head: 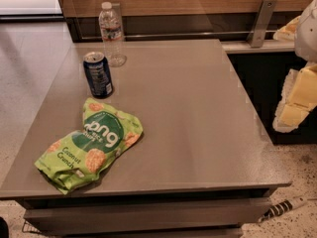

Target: Move green rice chip bag near water bottle

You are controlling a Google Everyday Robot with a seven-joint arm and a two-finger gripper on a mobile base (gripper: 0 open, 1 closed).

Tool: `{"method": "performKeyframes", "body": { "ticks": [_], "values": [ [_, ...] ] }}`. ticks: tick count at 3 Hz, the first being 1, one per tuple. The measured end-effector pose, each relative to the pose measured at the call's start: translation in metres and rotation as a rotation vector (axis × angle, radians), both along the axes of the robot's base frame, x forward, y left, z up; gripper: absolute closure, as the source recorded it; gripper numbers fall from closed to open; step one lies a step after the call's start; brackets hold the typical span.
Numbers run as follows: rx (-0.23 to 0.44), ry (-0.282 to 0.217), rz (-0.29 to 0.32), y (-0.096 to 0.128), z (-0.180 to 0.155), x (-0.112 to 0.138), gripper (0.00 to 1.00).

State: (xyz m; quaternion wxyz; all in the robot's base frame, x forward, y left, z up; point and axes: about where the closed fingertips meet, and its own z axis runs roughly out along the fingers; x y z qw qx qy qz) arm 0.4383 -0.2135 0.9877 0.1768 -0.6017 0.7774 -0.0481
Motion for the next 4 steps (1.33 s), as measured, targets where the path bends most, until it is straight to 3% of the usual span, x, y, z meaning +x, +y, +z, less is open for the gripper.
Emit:
{"method": "performKeyframes", "body": {
  "ticks": [1,2,4],
  "values": [
    [0.0,-0.002,0.001,0.0,0.001,0.0,0.0],
    [0.019,-0.027,0.065,0.016,0.005,0.005,0.0],
    [0.149,-0.099,0.46,0.114,-0.01,0.006,0.0]
  ]
}}
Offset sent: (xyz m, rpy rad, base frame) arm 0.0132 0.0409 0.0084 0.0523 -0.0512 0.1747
